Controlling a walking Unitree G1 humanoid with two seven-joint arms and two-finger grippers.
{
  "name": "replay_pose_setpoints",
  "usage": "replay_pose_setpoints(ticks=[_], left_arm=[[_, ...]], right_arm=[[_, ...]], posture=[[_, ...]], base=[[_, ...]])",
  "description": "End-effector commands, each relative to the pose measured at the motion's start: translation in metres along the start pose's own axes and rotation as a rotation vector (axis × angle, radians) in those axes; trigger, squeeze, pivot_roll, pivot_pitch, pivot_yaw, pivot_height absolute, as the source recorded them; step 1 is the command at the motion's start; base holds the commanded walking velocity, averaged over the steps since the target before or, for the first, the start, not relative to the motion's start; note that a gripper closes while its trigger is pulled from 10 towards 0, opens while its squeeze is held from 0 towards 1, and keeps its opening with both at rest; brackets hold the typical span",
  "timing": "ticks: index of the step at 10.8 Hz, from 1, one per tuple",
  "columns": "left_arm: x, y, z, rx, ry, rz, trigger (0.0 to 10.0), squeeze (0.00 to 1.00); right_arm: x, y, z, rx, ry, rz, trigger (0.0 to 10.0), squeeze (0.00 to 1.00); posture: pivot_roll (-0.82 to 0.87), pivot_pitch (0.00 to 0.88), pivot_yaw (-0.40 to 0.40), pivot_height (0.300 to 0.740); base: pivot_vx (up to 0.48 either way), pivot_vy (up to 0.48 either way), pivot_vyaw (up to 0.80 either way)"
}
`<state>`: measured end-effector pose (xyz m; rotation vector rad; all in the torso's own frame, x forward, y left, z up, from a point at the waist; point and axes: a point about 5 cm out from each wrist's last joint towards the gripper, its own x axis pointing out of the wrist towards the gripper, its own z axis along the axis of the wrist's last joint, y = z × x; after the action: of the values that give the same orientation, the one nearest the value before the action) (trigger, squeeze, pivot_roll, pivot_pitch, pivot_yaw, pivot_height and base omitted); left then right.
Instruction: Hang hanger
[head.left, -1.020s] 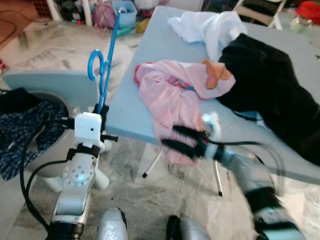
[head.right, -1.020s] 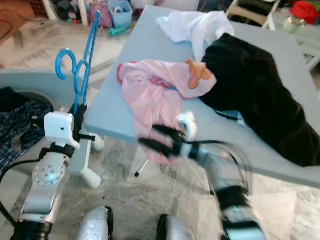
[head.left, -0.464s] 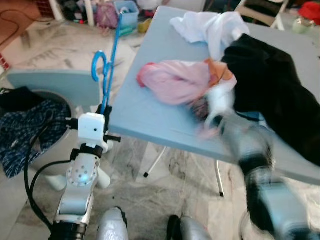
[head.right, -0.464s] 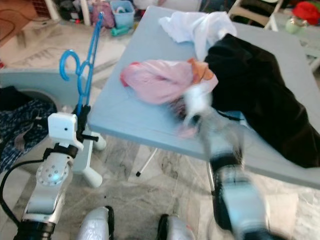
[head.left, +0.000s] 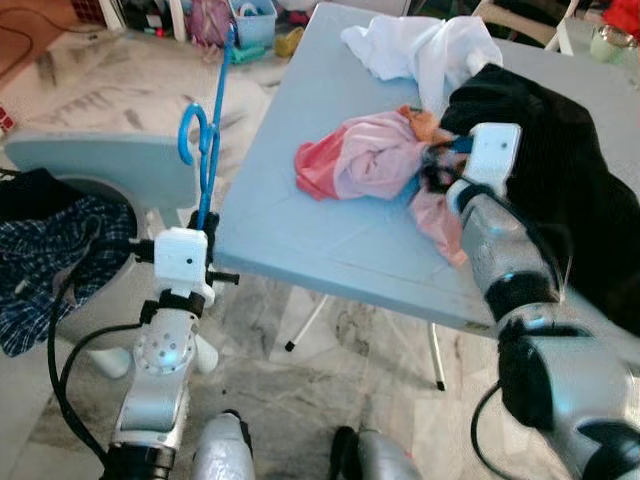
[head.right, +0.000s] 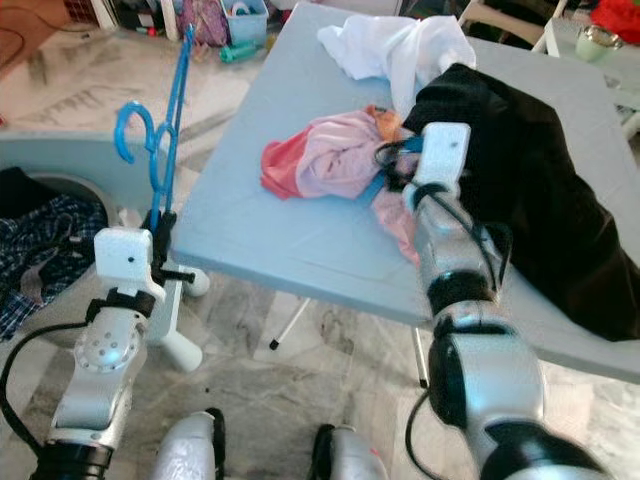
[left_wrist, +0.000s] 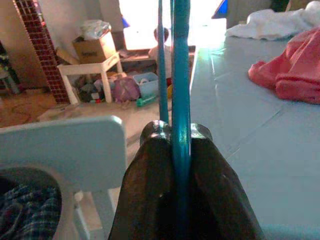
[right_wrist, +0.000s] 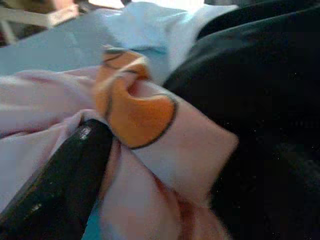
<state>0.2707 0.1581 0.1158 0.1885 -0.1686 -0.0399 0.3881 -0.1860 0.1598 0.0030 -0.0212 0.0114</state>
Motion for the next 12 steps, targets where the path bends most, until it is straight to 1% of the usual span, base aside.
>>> replay_pose_setpoints(ticks=[1, 2, 3, 4, 5, 6, 7, 9, 12], left_arm=[[-0.002, -0.003, -0.005, 0.018, 0.027, 0.004, 10.0, 0.0], [-0.001, -0.004, -0.005, 0.019, 0.022, -0.004, 10.0, 0.0], [0.004, -0.005, -0.003, 0.02, 0.014, -0.011, 10.0, 0.0], [0.008, -0.006, -0.001, 0.022, 0.006, -0.019, 10.0, 0.0], [0.011, -0.006, 0.001, 0.022, -0.004, -0.023, 10.0, 0.0], [0.014, -0.009, 0.006, 0.028, -0.027, -0.033, 10.0, 0.0], [0.015, -0.009, 0.007, 0.031, -0.035, -0.034, 10.0, 0.0], [0.013, -0.008, 0.004, 0.03, -0.027, -0.029, 10.0, 0.0], [0.013, -0.009, 0.004, 0.031, -0.025, -0.033, 10.0, 0.0]], right_arm=[[-0.011, -0.006, -0.005, 0.01, -0.051, 0.026, 10.0, 1.0], [-0.027, -0.013, -0.013, -0.016, -0.117, 0.02, 10.0, 1.0], [-0.044, -0.021, -0.02, -0.03, -0.169, -0.001, 10.0, 1.0], [-0.052, -0.024, -0.018, -0.051, -0.215, -0.027, 10.0, 1.0], [-0.056, -0.025, -0.015, -0.042, -0.235, -0.049, 10.0, 1.0], [-0.059, -0.022, -0.013, -0.069, -0.255, -0.044, 10.0, 1.0], [-0.06, -0.019, -0.014, -0.08, -0.257, -0.036, 10.0, 1.0], [-0.059, -0.014, -0.015, -0.083, -0.247, -0.028, 10.0, 1.0], [-0.06, -0.015, -0.016, -0.09, -0.238, -0.033, 10.0, 1.0]], posture=[[0.13, 0.144, -0.1, 0.74], [0.11, 0.141, -0.084, 0.74], [0.1, 0.139, -0.074, 0.74], [0.09, 0.133, -0.063, 0.74], [0.08, 0.13, -0.06, 0.74], [0.08, 0.126, -0.06, 0.74], [0.08, 0.124, -0.064, 0.74], [0.09, 0.122, -0.069, 0.74], [0.08, 0.125, -0.07, 0.74]], base=[[0.0, 0.0, 0.0], [0.0, 0.0, 0.0], [0.0, 0.0, 0.0], [0.0, 0.0, 0.0], [0.0, 0.0, 0.0], [0.0, 0.0, 0.0], [-0.281, 0.0, 0.0], [-0.407, 0.0, 0.0], [-0.399, 0.0, 0.0]])
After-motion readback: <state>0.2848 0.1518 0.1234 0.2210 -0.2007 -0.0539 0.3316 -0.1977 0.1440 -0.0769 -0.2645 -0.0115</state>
